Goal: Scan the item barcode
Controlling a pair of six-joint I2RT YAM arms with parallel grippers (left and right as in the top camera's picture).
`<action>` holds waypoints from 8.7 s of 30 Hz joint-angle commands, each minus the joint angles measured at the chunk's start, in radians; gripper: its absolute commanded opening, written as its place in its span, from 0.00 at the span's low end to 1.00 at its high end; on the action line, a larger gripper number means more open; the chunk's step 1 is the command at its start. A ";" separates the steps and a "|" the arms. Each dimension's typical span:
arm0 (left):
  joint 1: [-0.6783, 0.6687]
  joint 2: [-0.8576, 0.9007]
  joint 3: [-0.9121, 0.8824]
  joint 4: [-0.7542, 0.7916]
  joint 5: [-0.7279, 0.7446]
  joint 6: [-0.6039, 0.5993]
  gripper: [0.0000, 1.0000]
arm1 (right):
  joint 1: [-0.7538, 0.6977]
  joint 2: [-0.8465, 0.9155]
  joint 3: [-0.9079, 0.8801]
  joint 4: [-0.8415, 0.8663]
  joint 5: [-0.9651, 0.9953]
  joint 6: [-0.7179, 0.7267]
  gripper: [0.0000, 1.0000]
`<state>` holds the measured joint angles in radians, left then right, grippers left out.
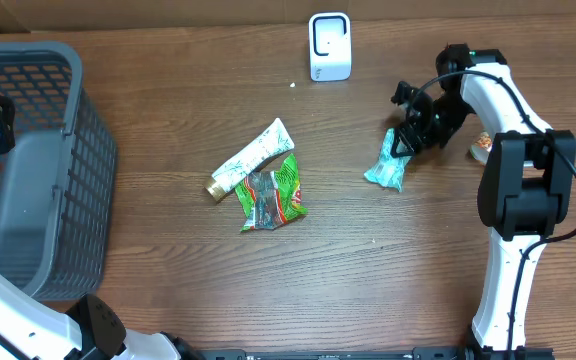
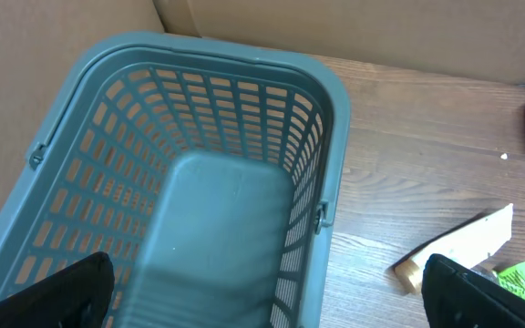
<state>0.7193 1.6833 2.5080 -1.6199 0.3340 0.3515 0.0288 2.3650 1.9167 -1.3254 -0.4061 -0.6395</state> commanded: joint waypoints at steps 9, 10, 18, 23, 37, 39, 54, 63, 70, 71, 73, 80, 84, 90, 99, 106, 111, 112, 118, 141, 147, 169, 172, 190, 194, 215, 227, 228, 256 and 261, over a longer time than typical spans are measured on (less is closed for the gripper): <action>-0.006 0.000 0.000 0.001 0.014 0.019 1.00 | 0.005 0.017 -0.014 -0.030 -0.120 0.422 0.28; -0.006 0.000 0.000 0.001 0.014 0.019 0.99 | 0.005 0.017 -0.018 -0.022 -0.124 0.533 0.28; -0.006 0.000 0.000 0.001 0.014 0.019 1.00 | -0.002 0.016 0.072 -0.004 -0.036 0.496 0.83; -0.006 0.000 0.000 0.001 0.014 0.019 0.99 | -0.002 0.016 0.094 0.008 -0.044 0.068 0.93; -0.006 0.000 0.000 0.001 0.014 0.019 1.00 | 0.049 0.016 0.030 -0.020 -0.037 -0.255 0.53; -0.006 0.000 0.000 0.001 0.014 0.019 1.00 | 0.049 0.016 0.020 -0.042 -0.043 -0.254 0.39; -0.006 0.000 0.000 0.001 0.014 0.019 1.00 | 0.061 0.016 -0.075 0.005 -0.081 0.657 0.20; -0.006 0.000 0.000 0.001 0.014 0.019 1.00 | 0.046 0.013 -0.097 0.023 0.024 0.723 0.04; -0.006 0.000 0.000 0.001 0.014 0.019 1.00 | -0.043 -0.005 -0.045 -0.044 0.091 0.880 0.04; -0.006 0.000 0.000 0.001 0.014 0.019 1.00 | -0.050 -0.011 -0.041 -0.058 0.091 0.877 0.04; -0.006 0.000 0.000 0.001 0.014 0.019 1.00 | -0.064 -0.027 -0.024 -0.114 0.079 0.824 0.08; -0.006 0.000 0.000 0.001 0.014 0.019 1.00 | -0.024 -0.040 -0.043 -0.135 -0.169 0.353 0.90; -0.006 0.000 0.000 0.001 0.014 0.019 1.00 | 0.043 -0.040 -0.130 -0.040 -0.174 0.303 0.90; -0.006 0.000 0.000 0.001 0.014 0.019 1.00 | 0.111 -0.040 -0.253 0.033 -0.188 0.235 0.82; -0.006 0.000 0.000 0.001 0.014 0.019 0.99 | 0.120 -0.040 -0.378 0.118 -0.227 0.246 0.51; -0.006 0.000 0.000 0.001 0.014 0.019 1.00 | 0.118 -0.040 -0.385 0.080 -0.246 0.507 0.57; -0.006 0.000 0.000 0.001 0.014 0.019 1.00 | 0.118 -0.040 -0.385 0.059 -0.136 0.671 0.57; -0.006 0.000 0.000 0.001 0.014 0.019 0.99 | 0.118 -0.040 -0.385 0.040 -0.126 0.674 0.56; -0.006 0.000 0.000 0.001 0.014 0.019 1.00 | 0.093 -0.042 -0.369 0.073 -0.145 0.669 0.41; -0.006 0.000 0.000 0.001 0.014 0.019 0.99 | 0.106 -0.406 -0.410 0.084 -0.003 0.822 0.60; -0.006 0.000 0.000 0.001 0.014 0.019 1.00 | 0.166 -0.406 -0.611 0.276 -0.089 0.854 0.61; -0.006 0.000 0.000 0.001 0.014 0.019 1.00 | 0.214 -0.347 -0.732 0.523 -0.194 1.086 0.04; -0.006 0.000 0.000 0.001 0.014 0.019 1.00 | 0.180 -0.357 -0.710 0.532 -0.303 0.972 0.04; -0.006 0.000 0.000 0.001 0.014 0.019 0.99 | 0.128 -0.603 -0.207 0.098 -0.111 0.578 0.04; -0.006 0.000 0.000 0.001 0.014 0.019 1.00 | 0.128 -0.627 -0.205 0.081 -0.085 0.492 0.04; -0.006 0.000 0.000 0.001 0.014 0.019 1.00 | 0.206 -0.628 -0.148 0.202 0.207 0.562 0.04; -0.006 0.000 0.000 0.001 0.014 0.019 1.00 | 0.435 -0.518 -0.083 0.732 1.060 0.224 0.04; -0.006 0.000 0.000 0.001 0.014 0.019 1.00 | 0.435 -0.498 -0.083 0.787 1.072 0.171 0.04; -0.006 0.000 0.000 0.001 0.014 0.019 0.99 | 0.435 -0.050 -0.084 1.578 0.970 -0.705 0.04; -0.006 0.000 0.000 0.001 0.014 0.019 1.00 | 0.434 -0.045 -0.084 1.579 0.961 -0.705 0.04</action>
<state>0.7193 1.6833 2.5080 -1.6199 0.3340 0.3515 0.4652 2.3211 1.8130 0.2348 0.5697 -1.3338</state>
